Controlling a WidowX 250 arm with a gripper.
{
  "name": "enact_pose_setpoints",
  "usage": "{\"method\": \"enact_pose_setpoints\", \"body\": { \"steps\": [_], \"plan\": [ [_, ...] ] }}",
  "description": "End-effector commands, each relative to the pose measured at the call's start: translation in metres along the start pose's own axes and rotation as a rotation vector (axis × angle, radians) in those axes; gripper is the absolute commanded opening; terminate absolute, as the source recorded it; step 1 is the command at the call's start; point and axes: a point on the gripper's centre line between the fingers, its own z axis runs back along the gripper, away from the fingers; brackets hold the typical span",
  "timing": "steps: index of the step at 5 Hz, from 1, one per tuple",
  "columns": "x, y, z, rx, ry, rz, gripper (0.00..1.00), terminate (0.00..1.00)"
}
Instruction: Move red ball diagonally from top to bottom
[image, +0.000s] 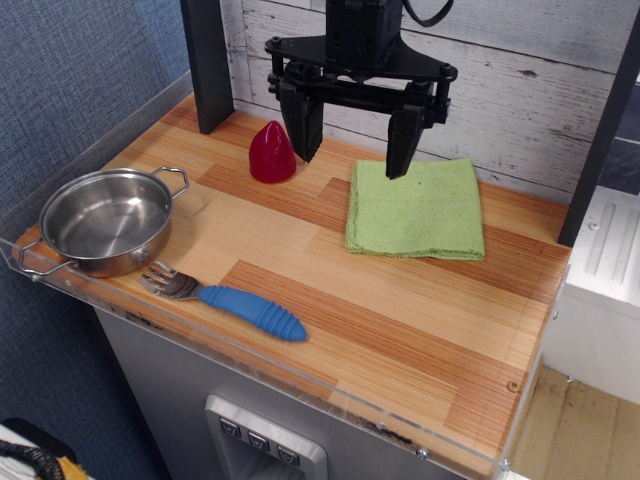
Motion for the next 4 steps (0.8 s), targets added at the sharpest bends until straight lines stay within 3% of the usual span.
{"method": "enact_pose_setpoints", "body": {
  "steps": [1, 4],
  "plan": [
    [0.000, 0.000, 0.000, 0.000, 0.000, 0.000, 1.00, 0.00],
    [0.041, 0.055, -0.015, 0.026, -0.059, 0.061, 1.00, 0.00]
  ]
}}
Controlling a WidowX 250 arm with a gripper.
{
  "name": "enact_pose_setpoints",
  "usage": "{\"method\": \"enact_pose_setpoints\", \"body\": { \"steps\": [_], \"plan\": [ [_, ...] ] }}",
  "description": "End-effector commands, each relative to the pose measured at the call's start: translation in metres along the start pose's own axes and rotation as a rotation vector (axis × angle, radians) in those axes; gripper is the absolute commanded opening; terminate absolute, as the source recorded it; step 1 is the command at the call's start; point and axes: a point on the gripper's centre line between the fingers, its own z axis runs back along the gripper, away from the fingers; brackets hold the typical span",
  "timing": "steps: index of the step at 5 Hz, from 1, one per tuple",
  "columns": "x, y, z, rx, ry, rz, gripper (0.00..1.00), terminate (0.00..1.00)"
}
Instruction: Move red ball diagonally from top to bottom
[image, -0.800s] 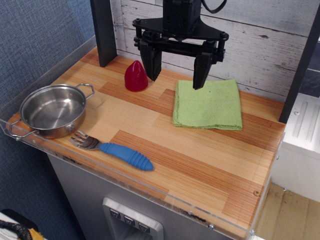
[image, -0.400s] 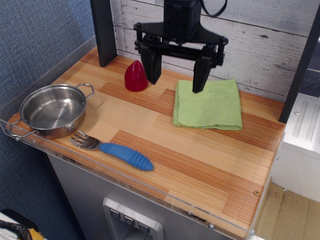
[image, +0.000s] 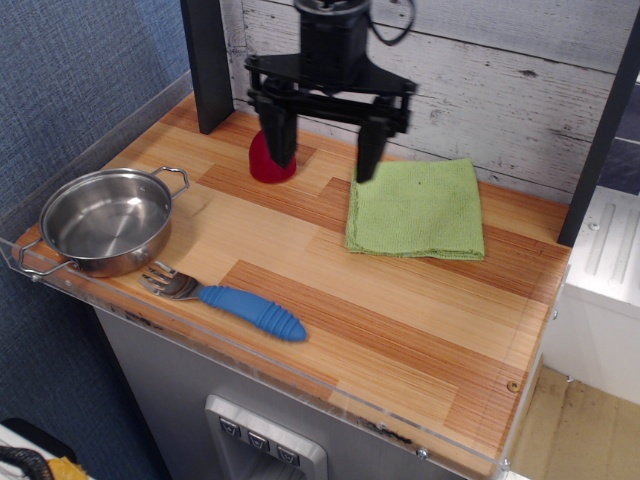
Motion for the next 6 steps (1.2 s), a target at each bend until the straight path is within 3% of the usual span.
{"method": "enact_pose_setpoints", "body": {
  "steps": [1, 4, 6],
  "plan": [
    [0.044, 0.045, 0.006, 0.000, -0.110, 0.042, 1.00, 0.00],
    [0.085, 0.081, -0.021, 0.042, -0.130, 0.060, 1.00, 0.00],
    [0.092, 0.080, -0.041, 0.025, -0.123, 0.063, 1.00, 0.00]
  ]
}}
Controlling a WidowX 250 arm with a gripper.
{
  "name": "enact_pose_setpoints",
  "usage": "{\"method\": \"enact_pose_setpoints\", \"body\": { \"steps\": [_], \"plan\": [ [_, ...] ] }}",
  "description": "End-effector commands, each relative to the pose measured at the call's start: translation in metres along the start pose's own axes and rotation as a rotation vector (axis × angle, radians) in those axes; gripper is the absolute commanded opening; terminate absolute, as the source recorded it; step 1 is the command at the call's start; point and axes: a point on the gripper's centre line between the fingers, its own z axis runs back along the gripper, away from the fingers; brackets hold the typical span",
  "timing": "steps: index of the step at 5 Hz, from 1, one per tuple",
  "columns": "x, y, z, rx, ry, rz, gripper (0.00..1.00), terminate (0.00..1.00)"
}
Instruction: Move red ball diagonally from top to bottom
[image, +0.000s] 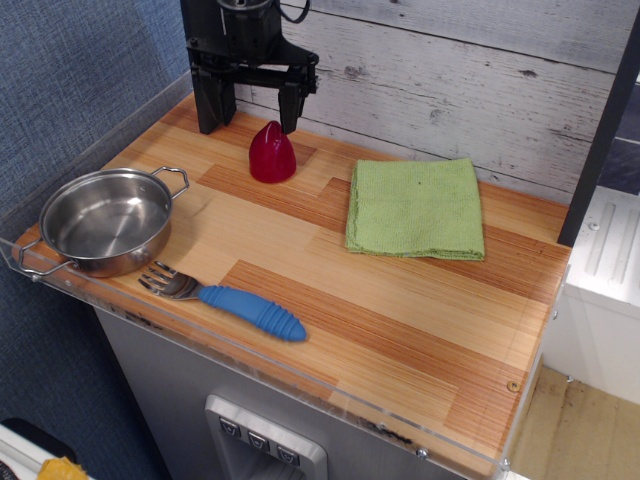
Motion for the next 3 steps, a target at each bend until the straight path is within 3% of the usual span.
{"method": "enact_pose_setpoints", "body": {
  "steps": [1, 3],
  "plan": [
    [0.009, 0.001, -0.009, 0.017, 0.002, -0.004, 1.00, 0.00],
    [0.008, 0.002, -0.026, 0.022, 0.022, 0.026, 1.00, 0.00]
  ]
}}
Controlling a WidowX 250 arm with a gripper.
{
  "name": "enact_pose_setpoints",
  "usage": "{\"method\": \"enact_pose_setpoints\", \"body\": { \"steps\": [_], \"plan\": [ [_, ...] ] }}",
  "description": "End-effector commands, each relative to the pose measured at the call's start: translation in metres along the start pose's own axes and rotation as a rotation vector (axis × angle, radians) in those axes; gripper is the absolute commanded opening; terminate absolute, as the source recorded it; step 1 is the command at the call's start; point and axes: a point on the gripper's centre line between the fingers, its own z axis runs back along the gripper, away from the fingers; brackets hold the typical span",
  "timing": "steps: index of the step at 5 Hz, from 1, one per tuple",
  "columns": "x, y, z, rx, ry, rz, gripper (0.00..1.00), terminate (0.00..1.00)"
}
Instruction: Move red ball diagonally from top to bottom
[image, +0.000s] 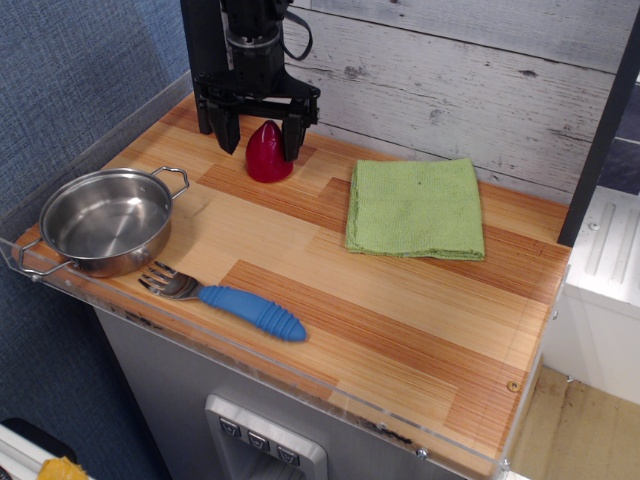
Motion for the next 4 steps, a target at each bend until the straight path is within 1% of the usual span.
{"method": "enact_pose_setpoints", "body": {
  "steps": [1, 2, 3, 4],
  "plan": [
    [0.009, 0.007, 0.009, -0.003, -0.031, 0.018, 1.00, 0.00],
    [0.010, 0.008, 0.004, -0.008, -0.028, 0.023, 0.00, 0.00],
    [0.010, 0.010, 0.009, -0.006, -0.042, 0.033, 0.00, 0.00],
    [0.009, 0.014, 0.025, 0.024, -0.048, 0.069, 0.00, 0.00]
  ]
}}
